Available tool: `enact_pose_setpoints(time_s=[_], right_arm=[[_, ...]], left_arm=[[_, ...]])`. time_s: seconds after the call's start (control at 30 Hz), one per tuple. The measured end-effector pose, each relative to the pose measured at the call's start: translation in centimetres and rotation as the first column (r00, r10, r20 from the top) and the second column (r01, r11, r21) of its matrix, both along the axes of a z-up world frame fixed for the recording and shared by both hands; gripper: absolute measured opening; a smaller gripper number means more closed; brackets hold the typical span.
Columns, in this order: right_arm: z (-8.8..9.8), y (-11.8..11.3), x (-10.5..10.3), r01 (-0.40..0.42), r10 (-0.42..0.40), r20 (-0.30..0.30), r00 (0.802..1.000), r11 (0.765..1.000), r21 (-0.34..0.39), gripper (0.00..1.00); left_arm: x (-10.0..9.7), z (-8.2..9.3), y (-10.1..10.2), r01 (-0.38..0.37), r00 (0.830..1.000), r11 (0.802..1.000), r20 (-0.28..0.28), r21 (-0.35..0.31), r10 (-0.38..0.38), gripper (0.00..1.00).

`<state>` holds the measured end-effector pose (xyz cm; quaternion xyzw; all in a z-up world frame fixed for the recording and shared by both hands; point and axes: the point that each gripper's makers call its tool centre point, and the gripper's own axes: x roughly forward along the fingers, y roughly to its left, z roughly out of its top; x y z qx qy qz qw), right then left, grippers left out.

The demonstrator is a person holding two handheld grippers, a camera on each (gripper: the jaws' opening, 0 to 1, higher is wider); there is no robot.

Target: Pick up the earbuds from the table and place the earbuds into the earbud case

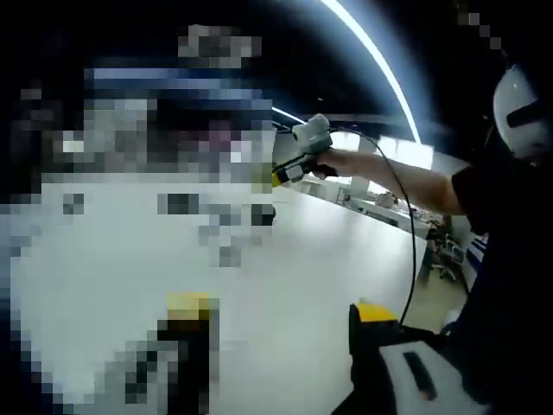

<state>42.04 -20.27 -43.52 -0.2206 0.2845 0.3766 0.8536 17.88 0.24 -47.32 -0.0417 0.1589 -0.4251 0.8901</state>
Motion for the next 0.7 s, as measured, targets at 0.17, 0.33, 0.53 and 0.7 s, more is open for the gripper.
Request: enact_pose_setpoints(time_s=[0.17,0.33,0.53,0.7], right_arm=[[-1.1,0.4,2.3,-0.023,0.021,-0.025,0.999,0.998,-0.059,0.18],[-3.2,1.3,3.7,-0.108,0.1,-0.052,0.994,0.979,-0.173,0.17],[-4.9,2.0,4.9,-0.169,0.149,-0.098,0.984,0.953,-0.25,0.16],[-5.3,2.9,5.6,-0.204,0.175,-0.134,0.975,0.948,-0.244,0.15]], left_arm=[[0.0,0.0,0.6,-0.016,1.0,1.0,-0.001,0.003,0.016,0.65],[0.1,0.3,1.1,-0.026,1.0,1.0,0.001,0.002,0.026,0.65],[0.1,0.3,2.0,-0.044,0.999,0.999,-0.004,0.01,0.044,0.65],[0.2,-0.2,2.6,-0.062,0.998,0.998,-0.022,0.017,0.062,0.64]])
